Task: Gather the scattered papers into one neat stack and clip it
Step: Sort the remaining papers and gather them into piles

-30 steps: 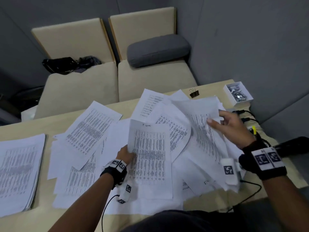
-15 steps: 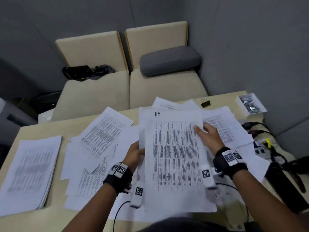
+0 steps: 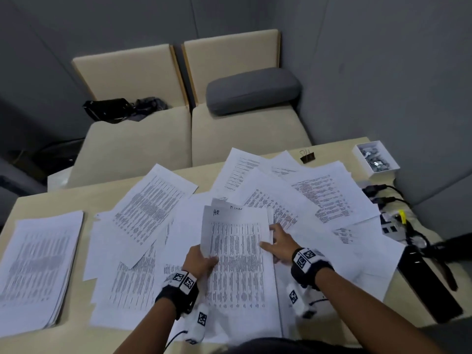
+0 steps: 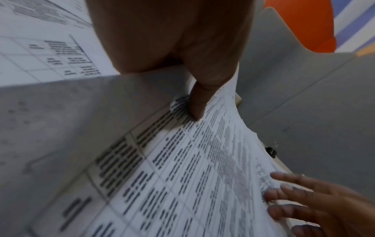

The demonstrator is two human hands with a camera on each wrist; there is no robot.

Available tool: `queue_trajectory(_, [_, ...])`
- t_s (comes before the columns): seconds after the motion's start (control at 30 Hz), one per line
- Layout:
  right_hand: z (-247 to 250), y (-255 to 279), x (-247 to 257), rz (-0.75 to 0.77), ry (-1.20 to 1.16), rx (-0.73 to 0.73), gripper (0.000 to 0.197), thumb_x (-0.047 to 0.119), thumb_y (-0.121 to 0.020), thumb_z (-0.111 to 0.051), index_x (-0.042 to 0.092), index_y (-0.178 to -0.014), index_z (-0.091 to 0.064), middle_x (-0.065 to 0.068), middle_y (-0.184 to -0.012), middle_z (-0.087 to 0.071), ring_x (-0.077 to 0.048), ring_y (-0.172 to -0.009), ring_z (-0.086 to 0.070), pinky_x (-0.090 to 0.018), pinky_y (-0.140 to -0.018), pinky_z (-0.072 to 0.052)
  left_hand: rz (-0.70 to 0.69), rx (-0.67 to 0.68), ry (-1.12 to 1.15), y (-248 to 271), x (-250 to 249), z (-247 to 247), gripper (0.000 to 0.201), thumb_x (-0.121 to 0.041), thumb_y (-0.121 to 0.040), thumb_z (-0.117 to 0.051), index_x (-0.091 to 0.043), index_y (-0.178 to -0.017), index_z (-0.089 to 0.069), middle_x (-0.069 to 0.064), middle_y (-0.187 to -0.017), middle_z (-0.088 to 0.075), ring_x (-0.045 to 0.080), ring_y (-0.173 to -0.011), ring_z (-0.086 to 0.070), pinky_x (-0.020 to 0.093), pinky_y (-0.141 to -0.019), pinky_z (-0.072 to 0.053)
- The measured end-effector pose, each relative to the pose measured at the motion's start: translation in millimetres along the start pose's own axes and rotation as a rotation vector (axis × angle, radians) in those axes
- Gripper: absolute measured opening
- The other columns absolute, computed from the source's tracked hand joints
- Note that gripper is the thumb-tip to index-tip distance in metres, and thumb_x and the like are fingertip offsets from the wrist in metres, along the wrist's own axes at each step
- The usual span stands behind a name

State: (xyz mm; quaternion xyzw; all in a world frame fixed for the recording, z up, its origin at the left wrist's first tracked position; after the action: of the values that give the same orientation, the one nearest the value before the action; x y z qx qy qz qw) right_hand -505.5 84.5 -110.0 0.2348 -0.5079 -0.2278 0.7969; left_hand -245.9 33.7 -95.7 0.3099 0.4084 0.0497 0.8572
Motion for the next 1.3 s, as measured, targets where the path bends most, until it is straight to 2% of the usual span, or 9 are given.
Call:
queue_trajectory(0.1, [29.2, -11.3, -7.9, -0.052, 0.083, -0.087, 0.058, 0.024, -0.085, -0.069, 0.015, -0.134, -0.040, -0.001, -0.097, -0.066, -0.018, -0.084, -0.065, -0.028, -0.072, -0.052, 0.003, -0.149, 0.036, -8.2, 8.8, 11.3, 0.018, -0.015, -0.082, -0.072, -0.003, -0.093, -0.064, 0.011, -0.079, -0.070, 0.030, -0.075, -0.070, 0.044, -0.072, -0.060])
queue_trajectory(0.23, [90.2, -21.9, -14.7, -0.217, 0.072, -0.468, 0.058, 0.014, -0.082, -0.067, 0.005, -0.134, -0.046, -0.016, -0.134, -0.048, -0.033, -0.119, -0.053, -0.039, -0.100, -0.046, 0.023, -0.249, 0.006, -21.3, 20.8, 24.4, 0.022, -0.018, -0.084, -0.070, -0.001, -0.097, -0.065, 0.015, -0.084, -0.072, 0.030, -0.076, -0.070, 0.044, -0.074, -0.060])
queue_trajectory(0.4, [114.9, -40.3, -41.5, -0.452, -0.391, -0.596, 0.099, 0.027, -0.060, -0.077, 0.011, -0.145, -0.027, -0.020, -0.139, -0.045, -0.035, -0.110, -0.056, -0.044, -0.083, -0.045, 0.126, -0.185, -0.091, -29.2, 40.0, 23.4, 0.032, -0.022, -0.085, -0.071, 0.002, -0.104, -0.061, 0.019, -0.096, -0.069, 0.035, -0.089, -0.068, 0.038, -0.080, -0.056])
queue_trajectory(0.53, [100.4, -61.2, -33.6, -0.322, -0.646, -0.499, 0.078, 0.006, -0.073, -0.077, 0.008, -0.142, -0.040, -0.018, -0.113, -0.063, -0.024, -0.074, -0.061, -0.032, -0.062, -0.053, 0.134, -0.142, -0.106, -35.8, 53.6, 21.5, 0.026, -0.024, -0.083, -0.072, -0.002, -0.092, -0.061, 0.015, -0.082, -0.068, 0.034, -0.081, -0.070, 0.046, -0.074, -0.059])
queue_trajectory(0.6, [79.7, -61.4, -20.1, -0.249, -0.613, -0.370, 0.049, 0.005, -0.076, -0.078, 0.003, -0.122, -0.061, -0.017, -0.110, -0.068, -0.027, -0.081, -0.067, -0.037, -0.072, -0.058, 0.125, -0.125, -0.111, -37.2, 51.9, 22.8, 0.023, -0.023, -0.083, -0.072, -0.004, -0.091, -0.061, 0.013, -0.082, -0.068, 0.033, -0.081, -0.069, 0.043, -0.075, -0.059])
queue_trajectory(0.77, [20.9, -56.9, -9.5, -0.272, -0.382, -0.162, 0.071, 0.032, -0.062, -0.090, 0.002, -0.118, -0.059, -0.005, -0.116, -0.064, -0.024, -0.103, -0.063, -0.034, -0.087, -0.053, 0.119, -0.074, -0.109, -40.2, 55.7, 24.5, 0.027, -0.026, -0.083, -0.073, -0.004, -0.096, -0.064, 0.014, -0.085, -0.071, 0.030, -0.080, -0.069, 0.039, -0.074, -0.059])
queue_trajectory(0.9, [42.2, -37.5, 13.5, -0.186, -0.298, -0.417, 0.031, 0.019, -0.088, -0.068, 0.002, -0.114, -0.063, -0.016, -0.111, -0.069, -0.023, -0.089, -0.063, -0.026, -0.075, -0.047, 0.147, -0.065, -0.026, -40.5, 51.9, 28.7, 0.021, -0.021, -0.084, -0.073, -0.004, -0.094, -0.066, 0.017, -0.086, -0.072, 0.032, -0.080, -0.070, 0.045, -0.079, -0.058])
queue_trajectory(1.07, [150.7, -15.4, 43.1, 0.106, -0.392, -0.688, 0.046, 0.042, -0.083, -0.066, 0.013, -0.118, -0.063, -0.009, -0.113, -0.069, -0.027, -0.105, -0.066, -0.040, -0.091, -0.052, 0.154, -0.066, 0.007, -48.4, 49.3, 40.1, 0.023, -0.023, -0.088, -0.068, -0.001, -0.096, -0.066, 0.019, -0.088, -0.072, 0.032, -0.079, -0.070, 0.047, -0.080, -0.058])
queue_trajectory(1.3, [185.0, 13.9, 54.5, 0.200, -0.424, -0.520, 0.027, 0.026, -0.091, -0.065, 0.017, -0.116, -0.062, -0.005, -0.118, -0.067, -0.023, -0.108, -0.062, -0.038, -0.097, -0.046, 0.083, -0.057, 0.041, -44.3, 15.3, 34.1, 0.024, -0.027, -0.091, -0.062, -0.004, -0.099, -0.063, 0.014, -0.087, -0.069, 0.030, -0.077, -0.067, 0.048, -0.078, -0.059])
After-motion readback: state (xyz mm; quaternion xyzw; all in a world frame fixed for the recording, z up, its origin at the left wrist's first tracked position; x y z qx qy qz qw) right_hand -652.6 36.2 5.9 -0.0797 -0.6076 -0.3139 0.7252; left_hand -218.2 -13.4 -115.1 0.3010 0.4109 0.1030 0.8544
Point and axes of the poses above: each hand's wrist, its own y-axis away from the middle knuckle, its own z-axis out of the back of the hand, x = y × z, the point moved 5 cm from there along -y, towards the middle knuckle
